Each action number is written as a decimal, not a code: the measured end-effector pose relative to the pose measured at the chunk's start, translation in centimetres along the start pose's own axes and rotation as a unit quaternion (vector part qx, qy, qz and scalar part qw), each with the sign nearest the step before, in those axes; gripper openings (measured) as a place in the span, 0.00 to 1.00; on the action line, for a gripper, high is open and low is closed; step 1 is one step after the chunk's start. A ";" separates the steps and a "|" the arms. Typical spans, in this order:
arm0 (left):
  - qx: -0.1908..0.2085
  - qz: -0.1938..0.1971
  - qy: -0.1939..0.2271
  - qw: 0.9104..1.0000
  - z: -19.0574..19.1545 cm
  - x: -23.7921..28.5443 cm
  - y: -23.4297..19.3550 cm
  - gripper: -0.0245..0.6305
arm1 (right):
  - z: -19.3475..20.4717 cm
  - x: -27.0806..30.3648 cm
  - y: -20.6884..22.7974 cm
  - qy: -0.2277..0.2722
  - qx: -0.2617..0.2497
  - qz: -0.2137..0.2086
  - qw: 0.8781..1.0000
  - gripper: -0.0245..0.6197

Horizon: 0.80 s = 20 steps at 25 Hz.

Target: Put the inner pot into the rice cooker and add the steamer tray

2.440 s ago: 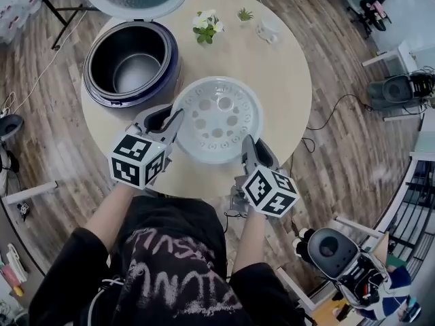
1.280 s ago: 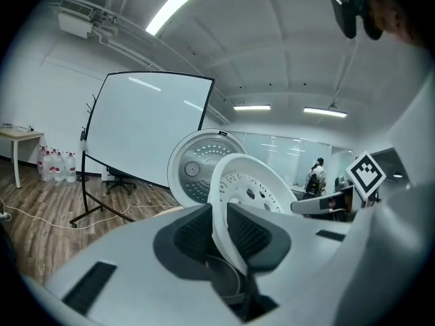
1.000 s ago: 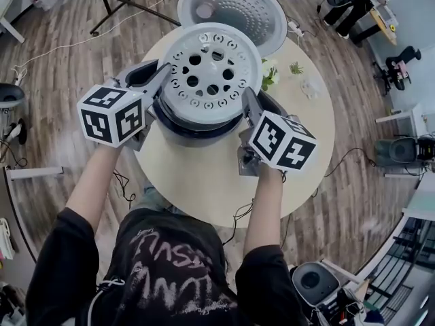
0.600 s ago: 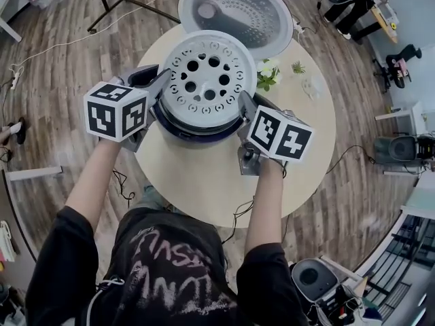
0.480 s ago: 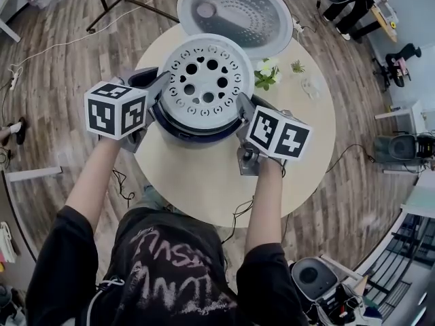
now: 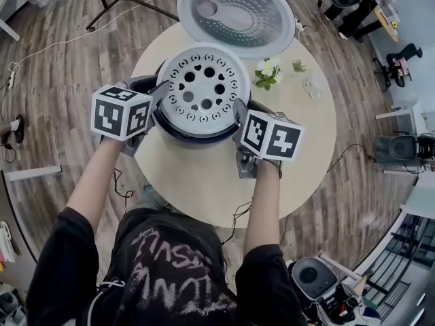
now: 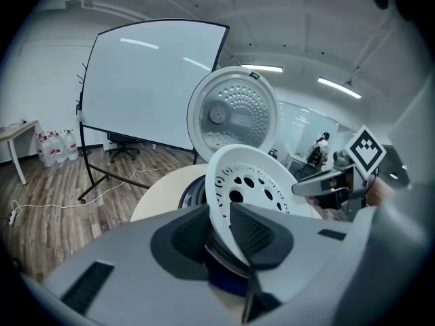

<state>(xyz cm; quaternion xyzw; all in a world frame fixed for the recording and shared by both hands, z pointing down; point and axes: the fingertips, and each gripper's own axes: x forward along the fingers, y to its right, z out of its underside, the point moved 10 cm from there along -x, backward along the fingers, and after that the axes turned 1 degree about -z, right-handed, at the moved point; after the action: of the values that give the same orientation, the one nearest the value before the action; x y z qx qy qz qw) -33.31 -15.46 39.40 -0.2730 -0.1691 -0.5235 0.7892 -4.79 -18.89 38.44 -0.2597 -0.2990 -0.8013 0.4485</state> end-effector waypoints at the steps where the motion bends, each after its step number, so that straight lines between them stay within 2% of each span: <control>1: 0.001 -0.001 -0.002 1.000 0.0 0.1 -0.1 0.20 | 0.0 0.1 0.0 0.000 -0.001 0.001 1.000 0.19; 4: 0.005 -0.004 -0.007 1.000 0.0 0.3 -0.2 0.21 | 0.1 0.5 -0.1 -0.004 -0.003 0.005 1.000 0.19; 9: 0.031 -0.006 -0.015 0.999 0.1 0.8 -0.1 0.24 | 0.0 0.9 -0.3 -0.005 -0.036 0.026 0.999 0.21; 20: 0.054 -0.017 -0.021 0.998 0.4 1.1 0.1 0.31 | 0.3 1.2 -0.7 -0.002 -0.053 0.019 0.998 0.32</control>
<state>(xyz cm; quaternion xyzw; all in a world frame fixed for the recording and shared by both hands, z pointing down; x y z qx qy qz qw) -32.81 -15.98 40.35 -0.2379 -0.2188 -0.5209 0.7901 -5.87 -19.09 39.29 -0.2905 -0.2523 -0.8064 0.4491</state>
